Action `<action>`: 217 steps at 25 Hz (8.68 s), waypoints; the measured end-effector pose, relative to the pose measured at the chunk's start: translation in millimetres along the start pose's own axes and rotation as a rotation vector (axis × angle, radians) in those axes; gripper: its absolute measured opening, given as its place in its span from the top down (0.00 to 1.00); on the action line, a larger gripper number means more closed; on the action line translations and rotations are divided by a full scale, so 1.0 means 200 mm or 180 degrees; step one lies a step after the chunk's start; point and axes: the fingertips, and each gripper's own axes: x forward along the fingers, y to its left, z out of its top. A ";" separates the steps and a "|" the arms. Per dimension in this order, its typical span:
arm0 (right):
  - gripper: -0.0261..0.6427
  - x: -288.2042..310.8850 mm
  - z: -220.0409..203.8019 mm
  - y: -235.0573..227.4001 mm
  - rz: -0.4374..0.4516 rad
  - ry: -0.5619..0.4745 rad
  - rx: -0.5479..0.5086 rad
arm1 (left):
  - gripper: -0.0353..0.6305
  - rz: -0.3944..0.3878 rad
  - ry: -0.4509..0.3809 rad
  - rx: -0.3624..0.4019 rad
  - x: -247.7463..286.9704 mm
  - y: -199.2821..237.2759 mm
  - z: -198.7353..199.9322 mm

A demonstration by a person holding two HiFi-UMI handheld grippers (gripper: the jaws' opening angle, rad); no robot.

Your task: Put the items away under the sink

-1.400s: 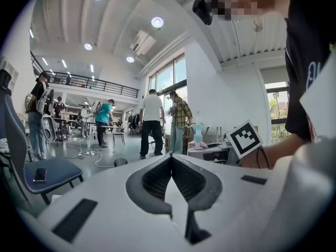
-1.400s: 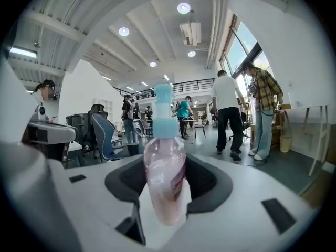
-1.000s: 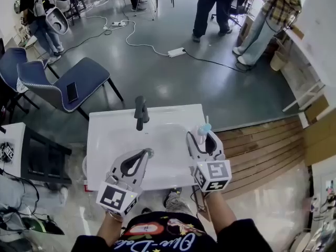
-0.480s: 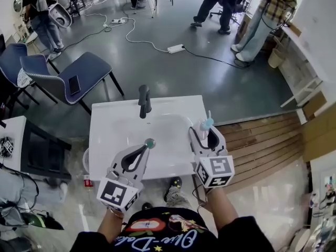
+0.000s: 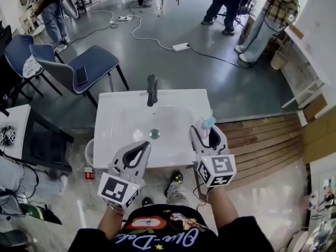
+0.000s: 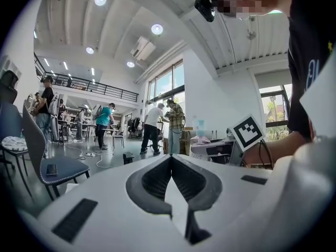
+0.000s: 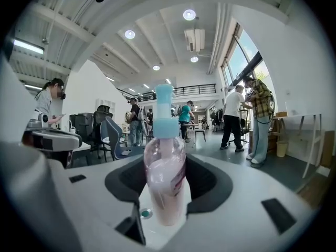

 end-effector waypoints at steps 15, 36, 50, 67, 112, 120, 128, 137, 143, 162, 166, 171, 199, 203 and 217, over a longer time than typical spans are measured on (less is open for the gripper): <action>0.64 -0.11 0.00 0.30 0.0080 -0.0025 -0.0006 | 0.94 0.0030 -0.0031 0.0025 -0.30 0.03 -0.01; 0.64 -0.33 -0.01 0.51 -0.0010 0.0006 0.0016 | 0.94 -0.0159 -0.0076 0.0025 -0.53 0.00 -0.05; 0.64 -0.45 -0.09 0.47 -0.0032 0.0097 0.0080 | 0.94 -0.0190 -0.0038 -0.0045 -0.54 -0.07 -0.08; 0.64 -0.84 -0.11 0.45 0.0198 -0.0027 0.0177 | 0.94 -0.0213 0.0001 0.0036 -0.63 -0.50 -0.08; 0.64 -1.54 -0.20 0.73 0.0390 -0.0087 0.0150 | 0.94 -0.0257 0.0063 0.0076 -1.11 -1.02 -0.12; 0.64 -1.50 -0.22 0.75 0.0229 0.0008 0.0202 | 0.94 -0.0549 0.0177 0.0239 -1.03 -1.01 -0.13; 0.64 -1.43 -0.24 0.85 0.0097 0.0099 0.0170 | 0.94 -0.0645 0.0222 0.0127 -1.05 -0.83 -0.19; 0.64 -1.34 -0.26 0.93 -0.0015 0.0178 0.0196 | 0.94 -0.0708 0.0155 0.0018 -1.07 -0.67 -0.23; 0.64 -1.28 -0.27 0.98 -0.0097 0.0215 0.0190 | 0.94 -0.0753 0.0164 -0.0014 -1.06 -0.57 -0.25; 0.64 -1.20 -0.37 0.98 -0.0166 0.0322 0.0242 | 0.94 -0.0779 0.0221 -0.0195 -0.97 -0.49 -0.37; 0.64 -1.17 -0.40 0.92 -0.0081 0.0323 0.0269 | 0.94 -0.0682 0.0260 -0.0157 -0.94 -0.49 -0.37; 0.64 -1.11 -0.42 0.83 0.0047 0.0317 0.0342 | 0.94 -0.0591 0.0301 -0.0080 -0.84 -0.51 -0.35; 0.64 -0.90 -0.55 0.65 0.0290 0.0481 0.0485 | 0.94 -0.0221 0.0518 -0.0256 -0.67 -0.44 -0.47; 0.64 -0.86 -0.57 0.66 0.0311 0.0480 0.0485 | 0.94 -0.0116 0.0611 -0.0332 -0.70 -0.40 -0.52; 0.64 -0.83 -0.64 0.73 0.0346 0.0514 0.0439 | 0.94 -0.0067 0.0596 -0.0376 -0.74 -0.38 -0.58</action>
